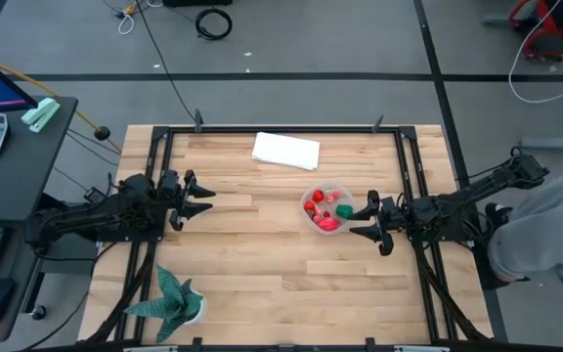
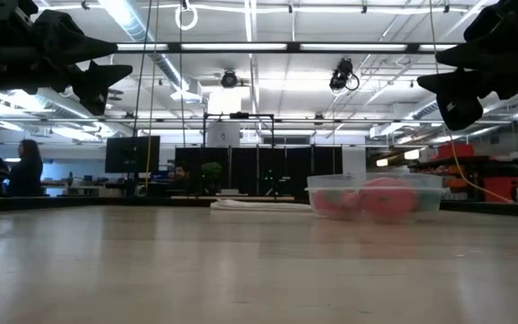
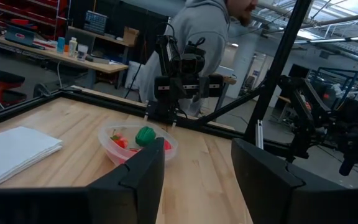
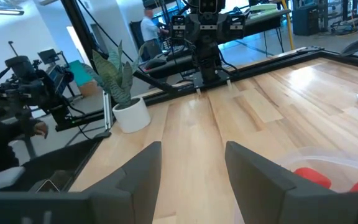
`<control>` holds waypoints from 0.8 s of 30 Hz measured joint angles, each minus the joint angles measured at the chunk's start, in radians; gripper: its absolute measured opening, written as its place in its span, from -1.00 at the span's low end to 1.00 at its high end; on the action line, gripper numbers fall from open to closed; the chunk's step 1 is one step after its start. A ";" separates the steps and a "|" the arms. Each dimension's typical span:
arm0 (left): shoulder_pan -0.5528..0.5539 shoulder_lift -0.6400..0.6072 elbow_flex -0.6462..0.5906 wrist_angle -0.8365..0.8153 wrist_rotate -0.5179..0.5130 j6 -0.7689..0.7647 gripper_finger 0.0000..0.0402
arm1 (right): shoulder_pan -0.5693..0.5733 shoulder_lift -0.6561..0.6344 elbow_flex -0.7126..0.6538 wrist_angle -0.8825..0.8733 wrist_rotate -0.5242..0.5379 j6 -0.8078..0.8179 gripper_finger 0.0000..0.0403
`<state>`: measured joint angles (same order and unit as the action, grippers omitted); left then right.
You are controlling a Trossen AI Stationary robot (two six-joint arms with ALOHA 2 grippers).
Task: Pick and placing Produce into tupperware
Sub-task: Return to Home Position
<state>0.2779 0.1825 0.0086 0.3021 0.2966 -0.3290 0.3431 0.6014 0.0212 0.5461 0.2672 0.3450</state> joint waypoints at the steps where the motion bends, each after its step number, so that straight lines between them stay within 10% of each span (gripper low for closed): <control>1: 0.000 0.000 0.000 0.000 0.000 0.000 -0.03 | 0.000 0.000 0.000 0.000 0.000 0.000 -0.07; 24: 0.000 0.000 0.000 0.000 0.000 0.000 -0.06 | 0.000 0.000 0.000 0.000 0.000 0.000 -0.07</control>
<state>0.2775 0.1827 0.0086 0.3023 0.2966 -0.3290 0.3431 0.6011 0.0212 0.5461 0.2676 0.3450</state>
